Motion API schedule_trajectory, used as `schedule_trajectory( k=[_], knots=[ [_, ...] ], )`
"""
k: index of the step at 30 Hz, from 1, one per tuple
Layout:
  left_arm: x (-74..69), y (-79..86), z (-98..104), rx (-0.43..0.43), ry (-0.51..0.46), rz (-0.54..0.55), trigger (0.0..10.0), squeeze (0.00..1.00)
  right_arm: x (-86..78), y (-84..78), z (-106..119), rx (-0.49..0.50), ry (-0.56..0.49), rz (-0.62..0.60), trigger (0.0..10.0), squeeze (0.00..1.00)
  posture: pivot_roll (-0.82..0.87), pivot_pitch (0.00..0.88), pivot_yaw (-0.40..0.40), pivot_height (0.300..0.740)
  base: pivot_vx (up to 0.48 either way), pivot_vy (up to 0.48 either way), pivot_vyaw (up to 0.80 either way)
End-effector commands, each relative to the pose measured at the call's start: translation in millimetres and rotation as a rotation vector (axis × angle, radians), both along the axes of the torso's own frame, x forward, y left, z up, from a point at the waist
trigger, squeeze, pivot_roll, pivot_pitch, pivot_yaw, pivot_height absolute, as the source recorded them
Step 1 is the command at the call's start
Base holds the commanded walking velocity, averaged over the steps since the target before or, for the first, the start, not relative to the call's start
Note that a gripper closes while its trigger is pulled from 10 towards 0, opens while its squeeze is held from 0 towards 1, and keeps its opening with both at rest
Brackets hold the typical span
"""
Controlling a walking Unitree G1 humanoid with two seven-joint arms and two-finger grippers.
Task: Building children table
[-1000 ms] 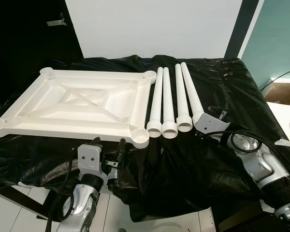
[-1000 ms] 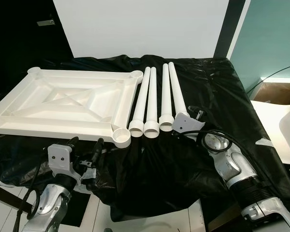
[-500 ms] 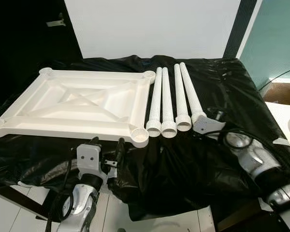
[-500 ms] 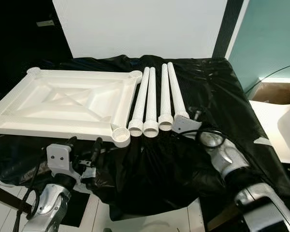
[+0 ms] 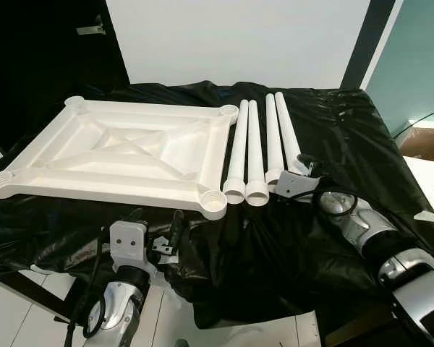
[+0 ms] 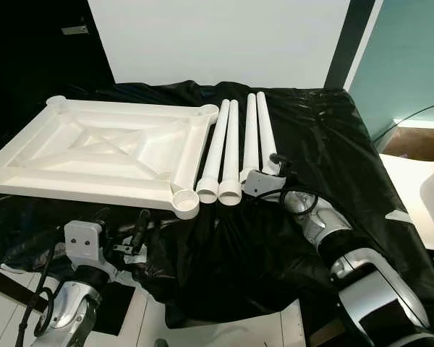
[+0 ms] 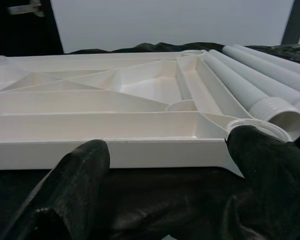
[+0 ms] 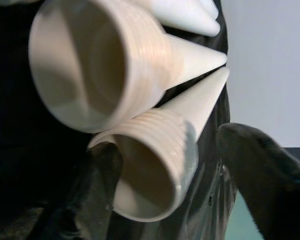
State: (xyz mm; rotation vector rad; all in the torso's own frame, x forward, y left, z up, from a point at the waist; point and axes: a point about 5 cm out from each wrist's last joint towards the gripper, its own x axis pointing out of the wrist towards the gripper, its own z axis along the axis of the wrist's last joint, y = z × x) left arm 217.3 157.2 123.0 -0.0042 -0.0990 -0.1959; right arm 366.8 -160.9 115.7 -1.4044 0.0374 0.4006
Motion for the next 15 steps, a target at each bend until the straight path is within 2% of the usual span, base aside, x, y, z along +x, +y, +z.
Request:
schedule_trajectory(
  k=[1, 2, 9, 11, 13, 15],
  knots=[
    [-1.9, 1.0, 1.8, 0.012, -0.005, 0.005, 10.0, 0.0, 0.7, 0.1, -2.3, -0.02, -0.002, 0.002, 0.7, 0.0, 0.21, 0.0, 0.003, 0.74, 0.0, 0.0, 0.0],
    [-2.1, 2.3, 2.3, 0.016, -0.005, 0.006, 10.0, 0.0, 0.7, -0.4, -4.1, -0.02, -0.002, -0.005, 0.0, 0.0, 0.21, 0.0, 0.008, 0.74, 0.0, 0.0, 0.0],
    [-2.2, 5.8, 3.4, 0.028, -0.006, 0.011, 10.0, 0.0, -2.9, -2.2, -14.3, 0.0, -0.002, -0.032, 0.0, 0.0, 0.21, 0.0, 0.015, 0.74, 0.0, 0.0, 0.0],
    [-1.0, 3.4, 2.5, 0.028, -0.005, 0.005, 10.0, 0.0, -5.1, -5.4, -11.3, 0.07, -0.115, -0.073, 0.0, 0.0, 0.19, 0.0, 0.018, 0.74, 0.0, 0.0, 0.0],
    [-1.0, 3.4, 2.5, 0.028, -0.005, 0.005, 10.0, 0.0, -5.1, -5.4, -11.3, 0.07, -0.115, -0.073, 0.0, 0.0, 0.19, 0.0, 0.018, 0.74, 0.0, 0.0, 0.0],
    [0.4, 1.1, 1.7, 0.026, -0.004, -0.003, 10.0, 0.0, -8.5, -12.5, -9.3, 0.119, -0.204, -0.138, 0.0, 0.0, 0.18, 0.0, 0.018, 0.74, 0.0, 0.0, 0.0]
  ],
)
